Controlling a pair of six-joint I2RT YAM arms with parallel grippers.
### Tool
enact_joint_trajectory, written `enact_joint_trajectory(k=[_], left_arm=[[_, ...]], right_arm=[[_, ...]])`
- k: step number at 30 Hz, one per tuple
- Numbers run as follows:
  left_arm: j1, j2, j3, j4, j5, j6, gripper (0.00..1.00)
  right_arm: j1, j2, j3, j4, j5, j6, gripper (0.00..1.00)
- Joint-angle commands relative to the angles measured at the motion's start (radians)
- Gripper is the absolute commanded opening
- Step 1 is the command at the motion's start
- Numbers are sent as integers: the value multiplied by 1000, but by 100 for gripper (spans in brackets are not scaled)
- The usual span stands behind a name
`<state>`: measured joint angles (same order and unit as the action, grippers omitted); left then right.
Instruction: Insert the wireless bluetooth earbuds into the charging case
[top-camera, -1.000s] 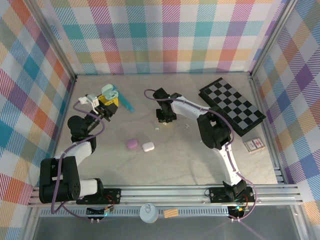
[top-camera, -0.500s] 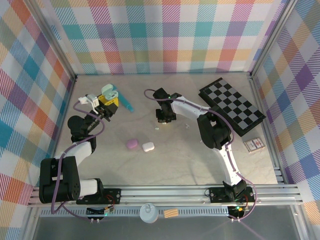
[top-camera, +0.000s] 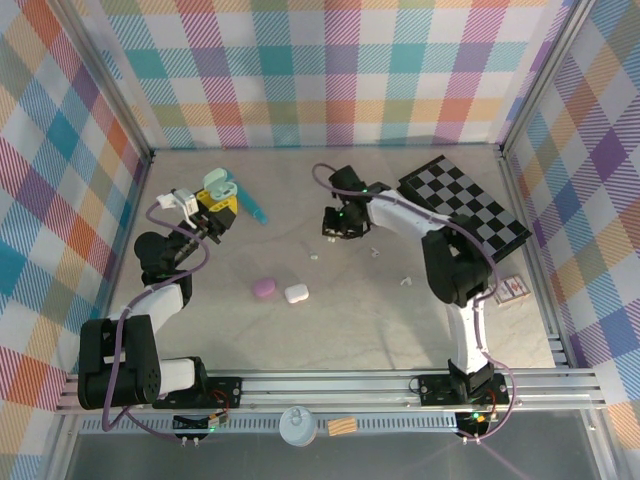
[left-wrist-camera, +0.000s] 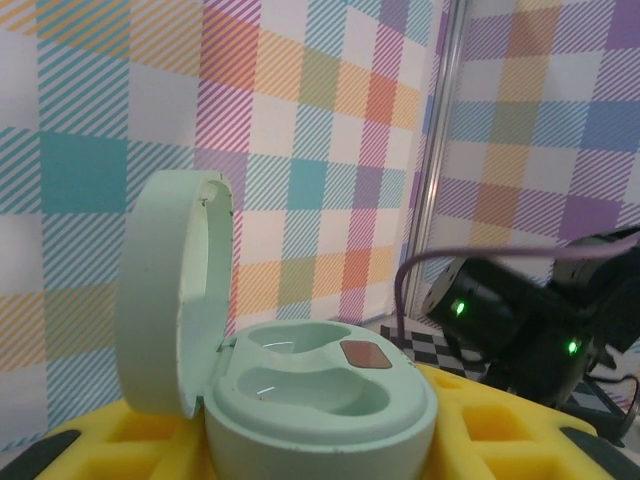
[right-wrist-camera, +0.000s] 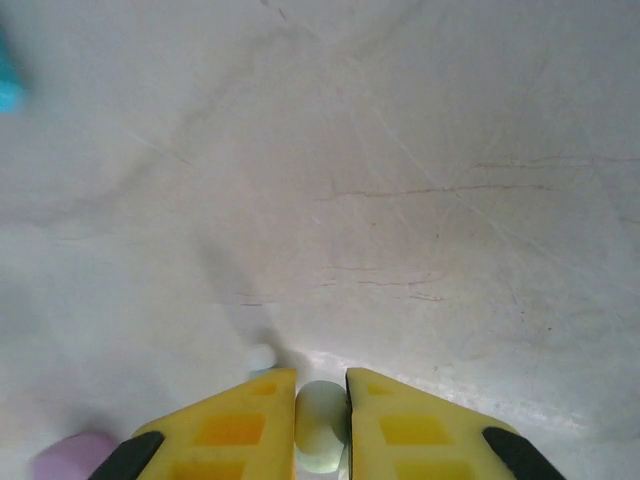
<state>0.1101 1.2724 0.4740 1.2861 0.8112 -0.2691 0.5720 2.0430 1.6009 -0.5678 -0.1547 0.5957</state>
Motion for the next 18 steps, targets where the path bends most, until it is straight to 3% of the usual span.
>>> enact_joint_trajectory(k=[1,5,18], left_arm=[[3,-18,4,57,26,8,40],[-14,-15,5,56,34,11,40],[-125,-8,12,44,45,33,39]], right_arm=[[-38,-85,-59,117,-197,83,18],[-80,-148,-128,201,-336,139,18],[-200,-339,-326,398,-594,296,18]])
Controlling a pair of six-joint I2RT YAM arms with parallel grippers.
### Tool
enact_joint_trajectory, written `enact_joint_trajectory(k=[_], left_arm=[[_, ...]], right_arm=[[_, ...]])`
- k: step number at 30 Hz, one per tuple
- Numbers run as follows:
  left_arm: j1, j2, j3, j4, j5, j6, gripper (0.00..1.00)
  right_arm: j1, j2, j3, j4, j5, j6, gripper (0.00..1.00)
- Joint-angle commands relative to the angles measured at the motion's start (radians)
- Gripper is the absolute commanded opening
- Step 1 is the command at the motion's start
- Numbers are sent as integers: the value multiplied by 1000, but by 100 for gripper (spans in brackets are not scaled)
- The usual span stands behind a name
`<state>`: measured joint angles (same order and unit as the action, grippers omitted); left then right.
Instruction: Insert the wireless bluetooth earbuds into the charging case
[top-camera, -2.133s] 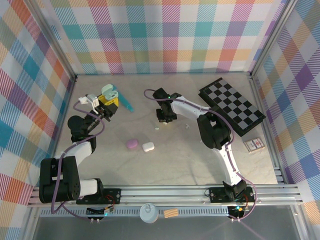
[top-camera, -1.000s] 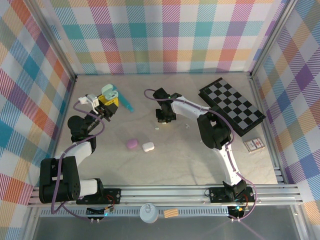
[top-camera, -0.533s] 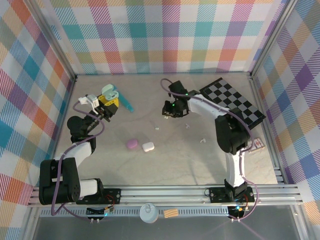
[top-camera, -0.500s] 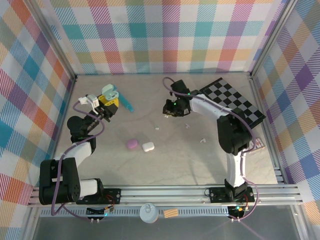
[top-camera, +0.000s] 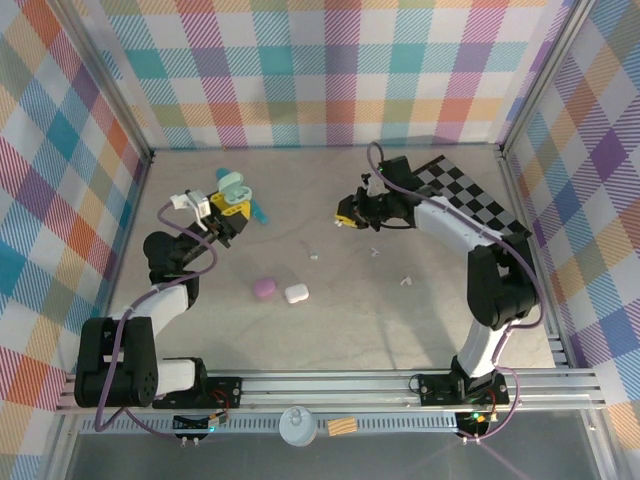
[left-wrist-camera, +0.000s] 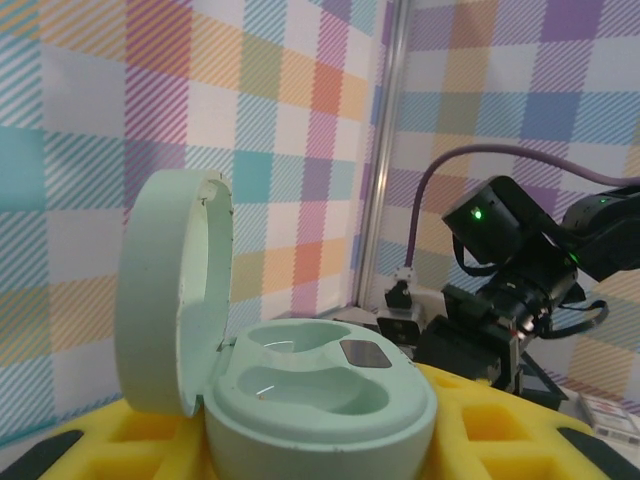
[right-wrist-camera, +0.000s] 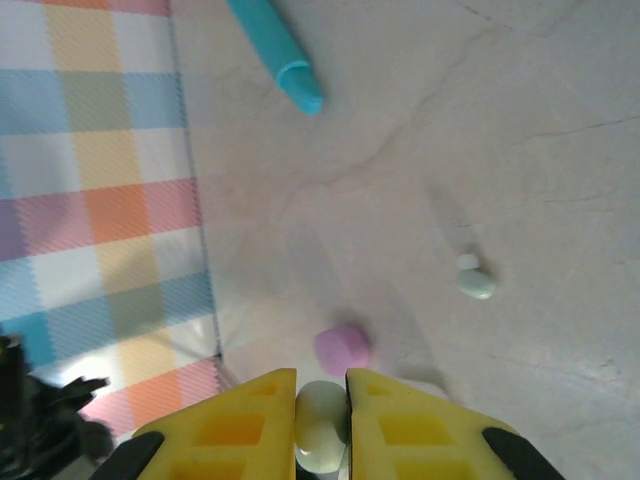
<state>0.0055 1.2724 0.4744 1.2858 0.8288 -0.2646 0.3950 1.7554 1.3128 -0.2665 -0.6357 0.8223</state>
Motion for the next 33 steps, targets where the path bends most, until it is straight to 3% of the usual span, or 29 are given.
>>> enact_joint_trajectory(k=[1,11,17,33], left_arm=[[-32,-8,15,43,29,29,39],[-138,-10,43,-42,28,90,39],[-209,0,69,-91,38,127,39],[-364,149,196,-44,107,102,39]], right_arm=[[-32,-66,-60,132,-135,94,18],[-77,-140,-200,415,-247,301,17],[-80,-172,-214,447,-268,319,17],[-13,-333,-144,245,-303,19,18]])
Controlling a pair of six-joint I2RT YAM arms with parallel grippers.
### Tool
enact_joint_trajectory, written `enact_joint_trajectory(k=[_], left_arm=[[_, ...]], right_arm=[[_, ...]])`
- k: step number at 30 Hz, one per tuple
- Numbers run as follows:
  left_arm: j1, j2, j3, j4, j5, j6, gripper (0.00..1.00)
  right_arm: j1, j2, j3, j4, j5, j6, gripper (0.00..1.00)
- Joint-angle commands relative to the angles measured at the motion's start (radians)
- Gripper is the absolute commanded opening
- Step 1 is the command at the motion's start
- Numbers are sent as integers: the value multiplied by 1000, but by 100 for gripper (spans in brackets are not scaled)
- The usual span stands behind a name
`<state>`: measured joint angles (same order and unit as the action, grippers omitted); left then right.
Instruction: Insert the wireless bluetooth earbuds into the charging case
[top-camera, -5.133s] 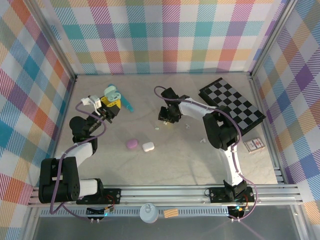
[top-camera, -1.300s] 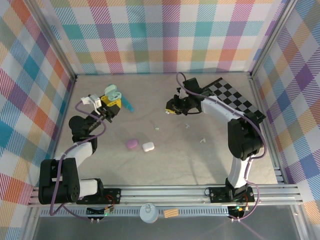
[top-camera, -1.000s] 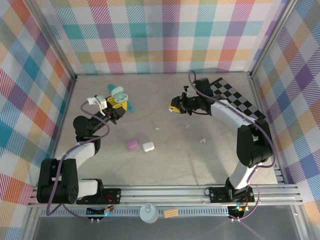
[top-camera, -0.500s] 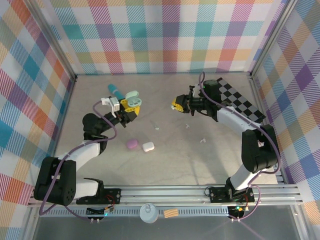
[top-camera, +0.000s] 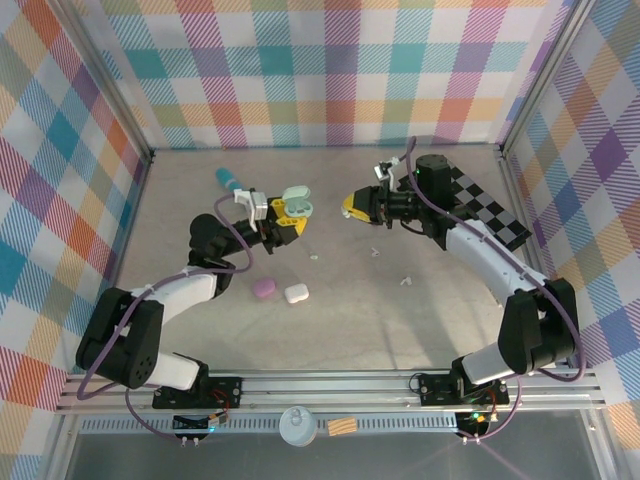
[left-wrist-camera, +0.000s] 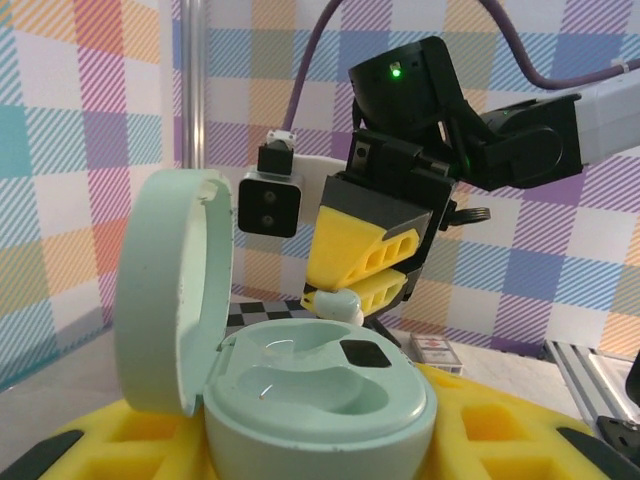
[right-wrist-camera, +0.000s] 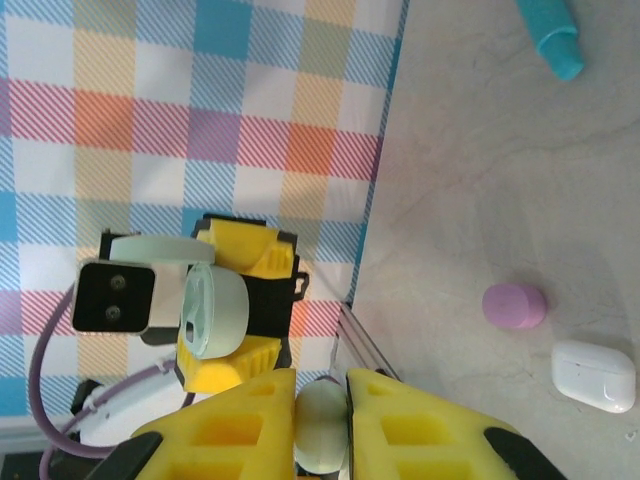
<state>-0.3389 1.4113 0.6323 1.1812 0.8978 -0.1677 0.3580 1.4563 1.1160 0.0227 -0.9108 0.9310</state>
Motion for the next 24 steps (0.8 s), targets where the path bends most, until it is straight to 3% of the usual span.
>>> enact_joint_trajectory(k=[1,13,24], left_arm=[[-25,14,42,59,41,7,39],[-71,13,67,24,52,22,39],[-77,6,73,27,57,14,39]], right_arm=[[35,-37,64,-49,-28,-104,18],[139,2,230,-162,7,-255,19],[162,34,265,-180,40,-297,19]])
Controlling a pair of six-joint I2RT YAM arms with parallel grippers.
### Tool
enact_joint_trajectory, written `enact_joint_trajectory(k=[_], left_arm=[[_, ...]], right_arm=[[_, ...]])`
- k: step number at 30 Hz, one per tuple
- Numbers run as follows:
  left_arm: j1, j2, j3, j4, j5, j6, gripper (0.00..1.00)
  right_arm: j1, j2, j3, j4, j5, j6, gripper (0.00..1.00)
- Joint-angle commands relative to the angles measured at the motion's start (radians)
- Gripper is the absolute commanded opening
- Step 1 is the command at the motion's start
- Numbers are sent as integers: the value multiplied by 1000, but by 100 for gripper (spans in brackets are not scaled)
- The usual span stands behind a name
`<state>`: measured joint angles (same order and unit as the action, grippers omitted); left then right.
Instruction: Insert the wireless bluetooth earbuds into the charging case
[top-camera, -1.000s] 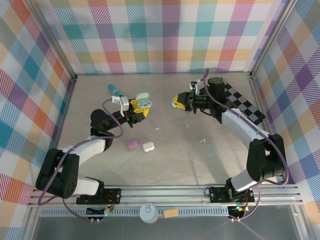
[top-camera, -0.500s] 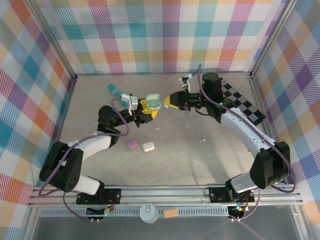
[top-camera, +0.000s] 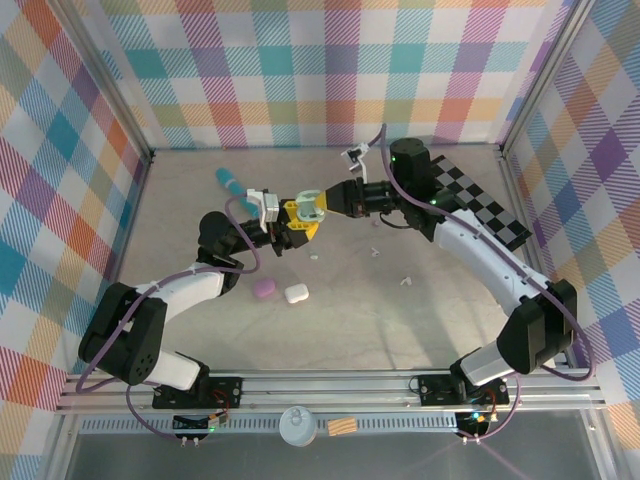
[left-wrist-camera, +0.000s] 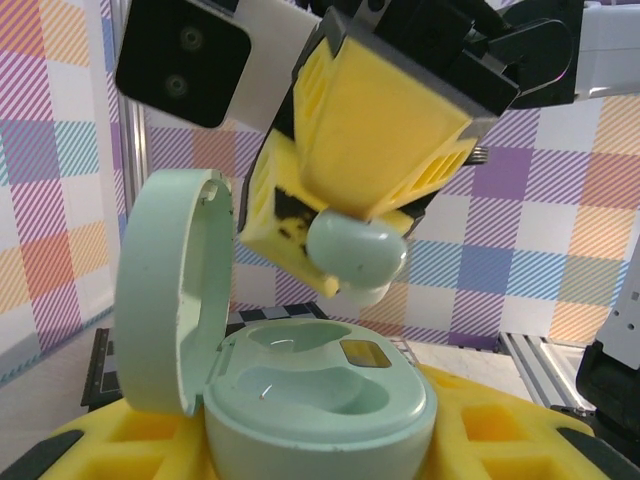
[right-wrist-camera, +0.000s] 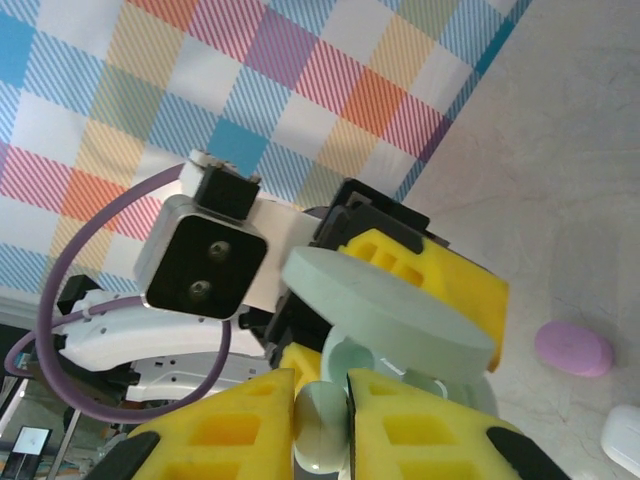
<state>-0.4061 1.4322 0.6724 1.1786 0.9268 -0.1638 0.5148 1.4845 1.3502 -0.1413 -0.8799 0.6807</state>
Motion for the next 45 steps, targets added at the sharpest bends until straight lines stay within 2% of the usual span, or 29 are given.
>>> enact_joint_trajectory(k=[1,14,23,45], left_arm=[[-11,-16,33,39,29,5,39],[-11,-14,39,78,32,-31,39],[-11,-12,39,92,34,-39,39],[-11,-32,25,103,31,-39,39]], right_arm=[[5,6,32,-22,16,-53,19],[7,18,38,-48,41,-79,20],[8,11,47,-77,61,-86,32],[5,-57,35,-118,150,-123,47]])
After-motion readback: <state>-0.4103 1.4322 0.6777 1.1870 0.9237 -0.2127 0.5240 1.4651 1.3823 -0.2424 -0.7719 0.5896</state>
